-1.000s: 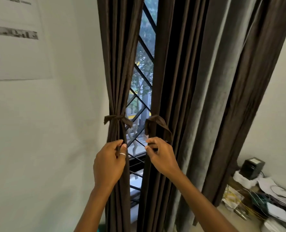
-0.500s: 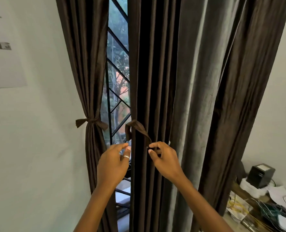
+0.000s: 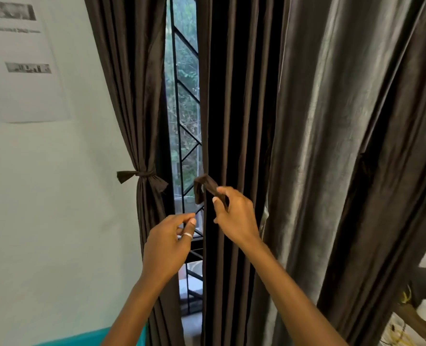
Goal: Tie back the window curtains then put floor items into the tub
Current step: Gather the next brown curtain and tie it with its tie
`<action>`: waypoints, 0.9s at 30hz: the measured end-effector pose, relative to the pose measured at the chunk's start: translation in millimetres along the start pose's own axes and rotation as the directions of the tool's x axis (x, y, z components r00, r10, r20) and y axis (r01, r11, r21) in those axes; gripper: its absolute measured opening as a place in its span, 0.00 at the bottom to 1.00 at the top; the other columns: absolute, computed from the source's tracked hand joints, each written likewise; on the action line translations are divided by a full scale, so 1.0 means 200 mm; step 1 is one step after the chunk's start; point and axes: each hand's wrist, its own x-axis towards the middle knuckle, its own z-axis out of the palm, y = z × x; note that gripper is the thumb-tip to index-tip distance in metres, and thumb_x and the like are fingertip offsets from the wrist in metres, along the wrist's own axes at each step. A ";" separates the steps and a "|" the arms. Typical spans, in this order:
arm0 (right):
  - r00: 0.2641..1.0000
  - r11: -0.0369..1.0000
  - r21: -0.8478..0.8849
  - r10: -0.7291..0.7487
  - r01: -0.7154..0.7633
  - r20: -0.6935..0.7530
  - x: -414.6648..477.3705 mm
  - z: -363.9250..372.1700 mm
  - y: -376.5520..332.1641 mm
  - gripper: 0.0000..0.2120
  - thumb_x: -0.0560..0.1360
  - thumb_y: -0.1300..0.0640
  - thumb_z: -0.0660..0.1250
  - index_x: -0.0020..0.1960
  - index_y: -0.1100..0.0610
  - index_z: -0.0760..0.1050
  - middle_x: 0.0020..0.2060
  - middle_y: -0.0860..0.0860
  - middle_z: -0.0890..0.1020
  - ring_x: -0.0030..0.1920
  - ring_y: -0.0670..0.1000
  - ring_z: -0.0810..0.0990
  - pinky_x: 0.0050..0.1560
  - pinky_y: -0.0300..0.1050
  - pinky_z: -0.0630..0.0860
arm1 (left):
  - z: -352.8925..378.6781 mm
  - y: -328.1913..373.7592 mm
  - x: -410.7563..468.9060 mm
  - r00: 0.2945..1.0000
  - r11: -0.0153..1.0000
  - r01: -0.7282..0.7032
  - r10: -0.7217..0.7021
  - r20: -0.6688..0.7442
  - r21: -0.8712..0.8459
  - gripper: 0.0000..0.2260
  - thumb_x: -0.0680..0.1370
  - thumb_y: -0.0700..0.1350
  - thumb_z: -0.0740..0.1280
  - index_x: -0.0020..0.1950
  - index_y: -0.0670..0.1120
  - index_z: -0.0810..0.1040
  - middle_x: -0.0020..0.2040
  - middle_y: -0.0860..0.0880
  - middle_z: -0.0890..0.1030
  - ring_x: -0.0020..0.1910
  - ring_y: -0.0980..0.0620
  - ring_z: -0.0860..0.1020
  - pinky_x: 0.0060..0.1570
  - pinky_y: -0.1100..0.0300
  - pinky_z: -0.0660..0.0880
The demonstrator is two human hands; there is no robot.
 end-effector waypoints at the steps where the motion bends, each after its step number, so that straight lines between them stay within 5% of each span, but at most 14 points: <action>1: 1.000 1.000 -0.015 -0.004 0.004 -0.020 0.04 0.00 -0.01 0.16 0.81 0.51 0.64 0.67 0.53 0.74 0.58 0.50 0.81 0.48 0.53 0.86 0.51 0.50 0.82 | -0.01 0.00 0.01 1.000 1.000 0.011 -0.011 0.000 0.009 0.11 0.81 0.52 0.66 0.62 0.57 0.81 0.52 0.61 0.81 0.46 0.63 0.81 0.43 0.76 0.70; 4: 0.999 0.998 -0.056 0.020 -0.023 -0.047 0.16 0.03 -0.05 0.18 0.82 0.53 0.65 0.70 0.56 0.73 0.63 0.53 0.79 0.59 0.54 0.81 0.58 0.47 0.79 | -0.06 -0.02 0.06 0.999 0.999 0.032 -0.032 -0.005 -0.014 0.11 0.80 0.52 0.66 0.62 0.57 0.81 0.46 0.60 0.84 0.45 0.63 0.81 0.45 0.72 0.75; 8: 0.998 0.993 -0.108 0.053 -0.055 -0.024 0.24 0.08 -0.07 0.21 0.81 0.52 0.66 0.72 0.56 0.71 0.67 0.53 0.78 0.66 0.56 0.77 0.59 0.53 0.78 | -0.09 -0.08 0.15 0.999 0.997 0.016 -0.013 0.043 -0.071 0.06 0.80 0.53 0.65 0.53 0.63 0.80 0.40 0.53 0.85 0.41 0.55 0.83 0.47 0.54 0.81; 12: 0.991 0.972 -0.197 0.131 -0.128 0.002 0.33 0.12 -0.04 0.21 0.78 0.47 0.68 0.69 0.53 0.73 0.60 0.53 0.82 0.60 0.58 0.81 0.54 0.54 0.80 | -0.02 -0.10 0.26 0.997 0.995 -0.008 0.017 0.079 -0.103 0.08 0.81 0.52 0.66 0.57 0.58 0.83 0.41 0.56 0.84 0.44 0.60 0.81 0.43 0.68 0.76; 16: 0.994 0.977 -0.180 0.108 -0.111 -0.024 0.35 0.19 -0.03 0.10 0.77 0.47 0.69 0.55 0.50 0.79 0.46 0.50 0.85 0.47 0.53 0.84 0.43 0.52 0.82 | 0.04 -0.10 0.39 0.993 0.982 0.039 -0.017 0.118 -0.183 0.13 0.81 0.54 0.65 0.64 0.54 0.80 0.49 0.61 0.82 0.47 0.71 0.78 0.45 0.79 0.72; 19: 0.997 0.982 -0.178 0.048 -0.057 -0.057 0.29 0.21 0.01 0.07 0.78 0.47 0.67 0.50 0.50 0.78 0.41 0.46 0.84 0.40 0.49 0.83 0.38 0.52 0.80 | 0.11 -0.07 0.47 0.994 0.989 0.030 -0.015 0.104 -0.147 0.14 0.81 0.59 0.62 0.61 0.56 0.81 0.54 0.59 0.82 0.49 0.65 0.79 0.50 0.69 0.76; 21: 0.996 0.985 -0.171 -0.010 -0.004 -0.084 0.25 0.23 0.02 0.10 0.79 0.45 0.64 0.48 0.51 0.78 0.38 0.46 0.83 0.36 0.46 0.81 0.34 0.51 0.79 | 0.14 -0.03 0.51 0.995 0.993 0.066 -0.058 0.082 -0.100 0.16 0.81 0.62 0.60 0.55 0.56 0.82 0.47 0.58 0.84 0.46 0.62 0.81 0.48 0.58 0.80; 27: 0.986 0.983 -0.177 -0.082 0.056 -0.147 0.22 0.26 0.01 0.06 0.79 0.52 0.64 0.46 0.52 0.78 0.34 0.46 0.80 0.31 0.46 0.77 0.27 0.38 0.67 | 0.18 0.03 0.60 0.984 0.984 0.174 -0.173 0.048 -0.024 0.19 0.78 0.66 0.62 0.41 0.54 0.83 0.33 0.56 0.83 0.36 0.57 0.81 0.38 0.56 0.79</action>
